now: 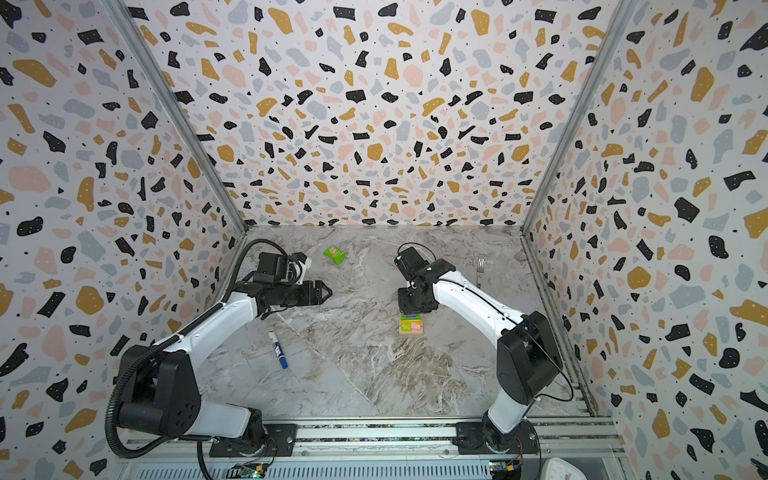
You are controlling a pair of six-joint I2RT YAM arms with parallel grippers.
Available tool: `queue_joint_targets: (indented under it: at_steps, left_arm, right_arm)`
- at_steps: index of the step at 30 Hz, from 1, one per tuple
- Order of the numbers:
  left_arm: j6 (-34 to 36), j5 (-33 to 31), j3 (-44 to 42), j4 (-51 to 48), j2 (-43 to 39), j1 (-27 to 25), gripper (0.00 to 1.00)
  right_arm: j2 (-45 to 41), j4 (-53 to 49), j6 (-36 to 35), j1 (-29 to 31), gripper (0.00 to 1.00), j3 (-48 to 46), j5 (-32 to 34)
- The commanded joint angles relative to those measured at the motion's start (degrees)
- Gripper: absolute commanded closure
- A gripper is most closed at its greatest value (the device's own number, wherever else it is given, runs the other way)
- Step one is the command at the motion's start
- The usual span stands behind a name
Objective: Build the wood block tower
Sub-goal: 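Align and lower the red cube onto the purple cube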
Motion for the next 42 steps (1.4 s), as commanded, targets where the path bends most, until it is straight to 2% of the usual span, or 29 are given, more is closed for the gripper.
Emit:
queue_joint_targets:
  at_steps: [1,25,42]
  left_arm:
    - [0.2,0.4,-0.4,1.2,-0.8,-0.2,0.14]
    - [0.2,0.3,-0.3,1.0,-0.7,-0.3,0.14]
    - [0.3,0.4,-0.2,1.0,-0.6,-0.3,0.14]
  right_arm:
    - [-2.1,0.2,0.4,-0.2,0.84,-0.3,-0.1]
    - [-1.8,1.1,0.2,-0.2,0.82,-1.1,0.4]
    - [-1.6,-0.1,0.2,-0.2,0.72,0.0,1.5]
